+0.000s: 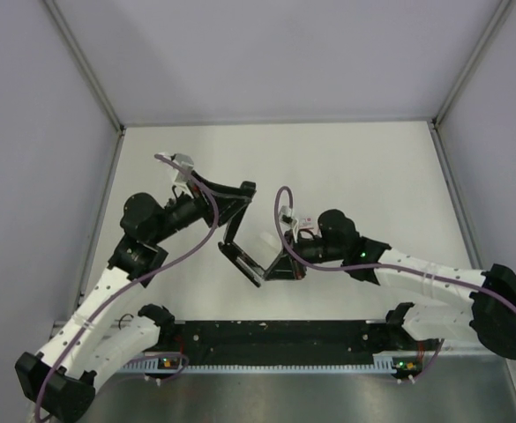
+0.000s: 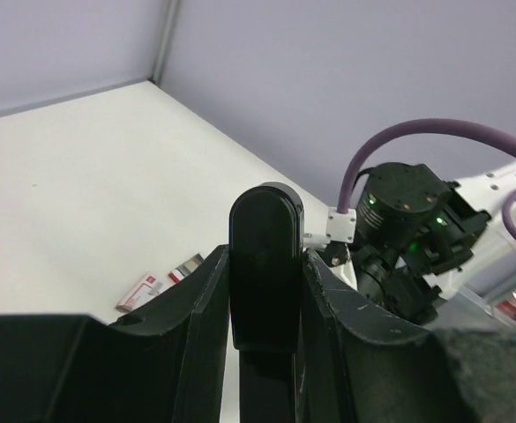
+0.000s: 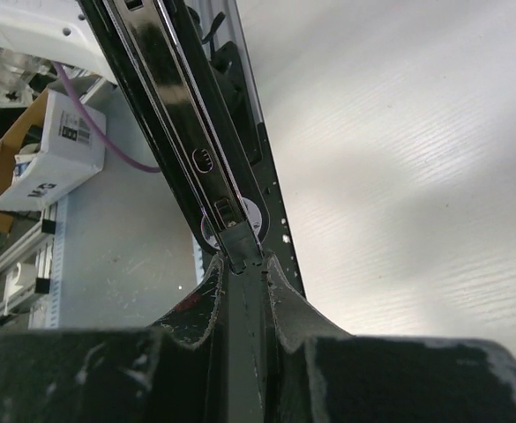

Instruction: Unload the staples from the stapler

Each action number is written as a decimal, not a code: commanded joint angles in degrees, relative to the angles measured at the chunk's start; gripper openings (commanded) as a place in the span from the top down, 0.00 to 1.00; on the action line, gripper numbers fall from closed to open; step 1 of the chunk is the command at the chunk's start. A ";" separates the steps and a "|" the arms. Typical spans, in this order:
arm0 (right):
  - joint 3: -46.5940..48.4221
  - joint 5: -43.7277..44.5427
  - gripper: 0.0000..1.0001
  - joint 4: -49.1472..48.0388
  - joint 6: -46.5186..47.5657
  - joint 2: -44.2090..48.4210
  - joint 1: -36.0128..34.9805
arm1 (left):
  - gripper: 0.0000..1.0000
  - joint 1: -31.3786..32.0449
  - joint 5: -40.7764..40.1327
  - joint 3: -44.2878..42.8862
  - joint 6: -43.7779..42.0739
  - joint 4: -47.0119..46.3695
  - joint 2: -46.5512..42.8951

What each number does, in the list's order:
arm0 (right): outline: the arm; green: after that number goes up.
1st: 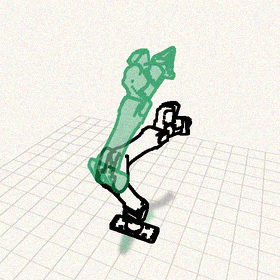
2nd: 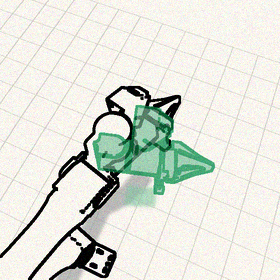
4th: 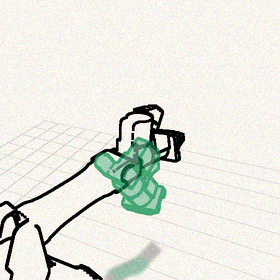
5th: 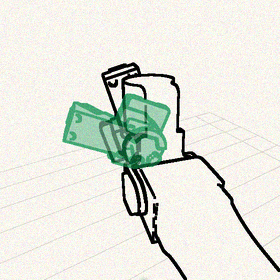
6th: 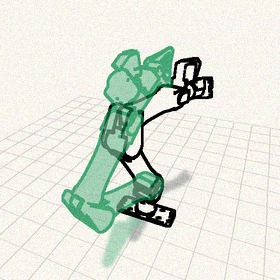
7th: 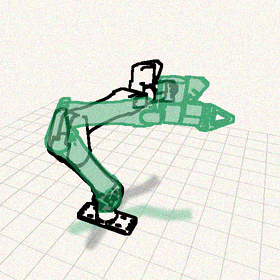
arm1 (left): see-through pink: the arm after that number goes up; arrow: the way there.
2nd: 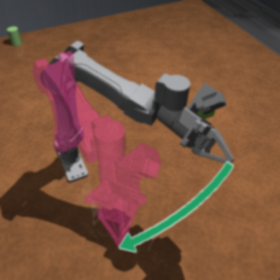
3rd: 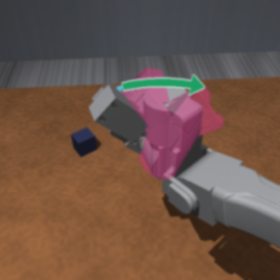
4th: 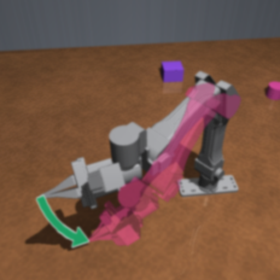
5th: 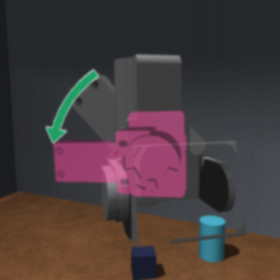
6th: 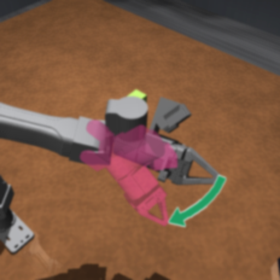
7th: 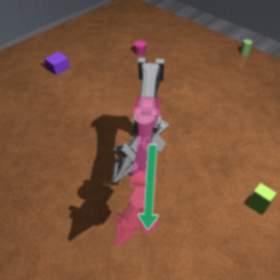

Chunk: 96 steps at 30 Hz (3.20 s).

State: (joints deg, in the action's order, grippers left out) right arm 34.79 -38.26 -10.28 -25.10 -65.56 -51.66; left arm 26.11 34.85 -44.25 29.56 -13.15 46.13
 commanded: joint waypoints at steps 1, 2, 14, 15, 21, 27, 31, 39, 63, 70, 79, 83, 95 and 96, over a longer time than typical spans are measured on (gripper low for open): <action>4.50 -0.06 1.00 -5.44 -4.25 -4.12 -1.25 | 1.00 -0.88 -13.83 0.83 -4.69 -1.80 -0.87; 5.28 -0.06 1.00 -5.97 -4.43 -5.09 -1.43 | 1.00 -0.97 -14.80 1.18 -4.78 -1.45 -0.87; 14.69 0.82 1.00 -7.21 -3.99 -16.00 -3.62 | 1.00 -0.88 -18.68 2.15 -4.77 2.24 -0.16; 15.31 1.17 1.00 -6.60 -3.47 -16.18 -3.62 | 1.00 -0.88 -18.85 2.24 -4.95 2.51 -0.08; 20.05 8.71 1.00 4.89 3.03 -14.16 -3.71 | 1.00 -0.88 -20.08 3.03 -6.09 4.09 -1.04; 24.54 21.46 1.00 15.11 8.66 -12.92 -3.54 | 1.00 -0.88 -21.31 2.24 -6.27 6.64 -1.48; 25.85 26.56 1.00 16.43 10.16 -13.71 -3.54 | 1.00 -0.88 -22.72 0.92 -6.80 9.19 -1.65; 28.41 29.38 1.00 13.89 11.57 -20.12 -3.54 | 1.00 -0.88 -24.30 -0.92 -6.97 11.56 -2.80; 29.11 17.17 1.00 -0.07 2.96 -31.12 -4.24 | 1.00 -0.88 -34.32 -2.42 -5.04 11.30 0.71; 30.87 11.55 1.00 -4.91 -1.26 -34.63 -4.15 | 1.00 -1.06 -39.59 -3.30 -4.69 9.28 3.79; 33.06 7.68 1.00 -11.86 -8.03 -38.33 -4.15 | 1.00 -0.97 -41.00 -5.49 -4.07 5.42 10.99; 35.43 7.85 1.00 -12.04 -9.35 -40.08 -4.15 | 1.00 -0.97 -41.97 -6.81 -5.47 4.54 13.81; 37.90 8.90 1.00 -10.20 -10.76 -42.19 -2.22 | 1.00 -0.88 -42.15 -8.40 -6.36 4.97 15.92; 37.81 9.25 1.00 -9.67 -10.41 -41.93 -2.22 | 1.00 -0.88 -41.71 -8.48 -6.18 5.32 15.83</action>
State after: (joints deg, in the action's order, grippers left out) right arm 69.47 -27.70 -17.56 -35.59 -108.18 -53.12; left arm 24.77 -8.43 -49.52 22.24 -0.82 63.16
